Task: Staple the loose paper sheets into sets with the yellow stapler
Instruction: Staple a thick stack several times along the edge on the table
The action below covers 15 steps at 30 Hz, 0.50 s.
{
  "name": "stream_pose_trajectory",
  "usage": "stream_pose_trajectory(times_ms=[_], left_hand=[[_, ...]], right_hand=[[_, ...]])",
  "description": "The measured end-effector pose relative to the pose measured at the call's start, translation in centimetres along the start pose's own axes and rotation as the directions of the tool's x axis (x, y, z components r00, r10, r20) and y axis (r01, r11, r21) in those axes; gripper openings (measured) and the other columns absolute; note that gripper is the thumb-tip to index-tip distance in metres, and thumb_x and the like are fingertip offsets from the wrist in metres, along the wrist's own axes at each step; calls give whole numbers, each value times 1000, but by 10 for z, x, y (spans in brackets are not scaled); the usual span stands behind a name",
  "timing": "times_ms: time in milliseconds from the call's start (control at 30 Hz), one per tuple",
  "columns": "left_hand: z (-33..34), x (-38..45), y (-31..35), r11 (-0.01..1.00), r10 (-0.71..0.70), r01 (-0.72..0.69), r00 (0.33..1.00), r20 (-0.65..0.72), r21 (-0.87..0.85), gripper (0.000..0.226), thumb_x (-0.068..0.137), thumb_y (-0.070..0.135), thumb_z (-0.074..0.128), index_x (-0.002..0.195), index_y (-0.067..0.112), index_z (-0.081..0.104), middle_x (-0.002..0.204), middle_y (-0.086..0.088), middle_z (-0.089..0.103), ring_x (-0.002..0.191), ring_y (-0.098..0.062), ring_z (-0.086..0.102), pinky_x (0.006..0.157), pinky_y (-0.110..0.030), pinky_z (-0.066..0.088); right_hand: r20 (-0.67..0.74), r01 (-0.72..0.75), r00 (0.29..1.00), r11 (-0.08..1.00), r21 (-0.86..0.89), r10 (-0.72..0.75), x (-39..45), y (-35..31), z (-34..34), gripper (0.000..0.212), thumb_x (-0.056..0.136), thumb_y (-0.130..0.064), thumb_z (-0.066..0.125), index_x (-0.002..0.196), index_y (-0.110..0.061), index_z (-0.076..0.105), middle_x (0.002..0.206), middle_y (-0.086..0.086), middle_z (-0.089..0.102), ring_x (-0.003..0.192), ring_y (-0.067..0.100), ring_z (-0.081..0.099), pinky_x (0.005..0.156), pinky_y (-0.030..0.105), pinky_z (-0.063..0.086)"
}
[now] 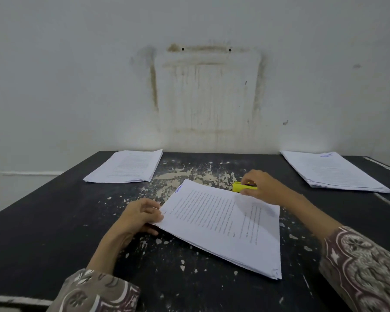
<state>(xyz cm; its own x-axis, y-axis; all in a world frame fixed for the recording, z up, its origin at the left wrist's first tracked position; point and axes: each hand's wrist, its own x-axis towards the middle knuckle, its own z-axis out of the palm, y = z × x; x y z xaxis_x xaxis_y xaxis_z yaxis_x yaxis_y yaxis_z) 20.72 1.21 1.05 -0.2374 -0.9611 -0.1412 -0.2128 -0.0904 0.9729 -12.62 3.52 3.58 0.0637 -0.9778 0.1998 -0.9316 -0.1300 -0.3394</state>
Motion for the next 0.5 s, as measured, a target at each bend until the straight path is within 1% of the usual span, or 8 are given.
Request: stream_pose_trajectory(times_ms=[33,100,167,267,367,433,500], left_hand=[[-2,0,0,1000,5,-5,1000,-18,-9,22,80,-6,63,101,0,58,97,-14,59,74,-21,59,41,-24,53],[-6,0,-1,1000,12,-13,998,-58,-27,21,82,-3,63,103,-1,58,100,-13,57,78,-20,58,41,-25,53],[-9,1,-1,999,11,-15,995,-95,-42,21,83,-2,62,104,-2,57,101,-13,55,81,-21,57,42,-27,54],[-12,0,-2,998,1,-10,988,-155,-58,20,84,-4,61,103,-5,56,97,-13,53,77,-22,57,41,-27,54],[-16,1,-4,998,-7,-7,978,-208,-66,17,83,-8,59,99,-11,56,89,-13,53,69,-25,58,39,-26,53],[-16,1,-5,998,-11,-1,976,-216,-56,11,82,-9,60,93,-12,58,87,-15,54,65,-27,58,38,-24,52],[-14,1,-5,1000,-11,6,980,-201,-26,3,81,-9,61,84,-10,61,84,-16,57,62,-27,59,39,-23,52]], right_hand=[[-4,-26,1000,999,-32,26,4,6,3,32,88,-30,60,114,-13,56,116,1,53,110,17,46,92,31,40],[17,-73,997,994,-84,75,12,15,10,51,87,-33,60,132,-13,45,136,4,43,127,20,36,105,37,35],[45,-114,992,986,-124,120,18,22,16,60,87,-37,58,139,-16,37,145,4,36,134,24,31,110,43,29],[45,-128,989,979,-160,137,24,29,23,55,90,-37,54,138,-18,38,142,4,42,130,24,38,109,44,29],[35,-63,997,977,-205,71,26,34,26,45,93,-34,50,135,-19,42,134,3,49,122,22,45,106,39,30],[12,-13,1000,987,-162,15,25,37,25,44,94,-31,50,135,-19,42,133,3,50,121,22,46,105,37,31],[-31,40,999,997,-69,-42,22,34,21,44,94,-28,49,137,-18,41,133,3,49,121,22,45,104,36,32]])
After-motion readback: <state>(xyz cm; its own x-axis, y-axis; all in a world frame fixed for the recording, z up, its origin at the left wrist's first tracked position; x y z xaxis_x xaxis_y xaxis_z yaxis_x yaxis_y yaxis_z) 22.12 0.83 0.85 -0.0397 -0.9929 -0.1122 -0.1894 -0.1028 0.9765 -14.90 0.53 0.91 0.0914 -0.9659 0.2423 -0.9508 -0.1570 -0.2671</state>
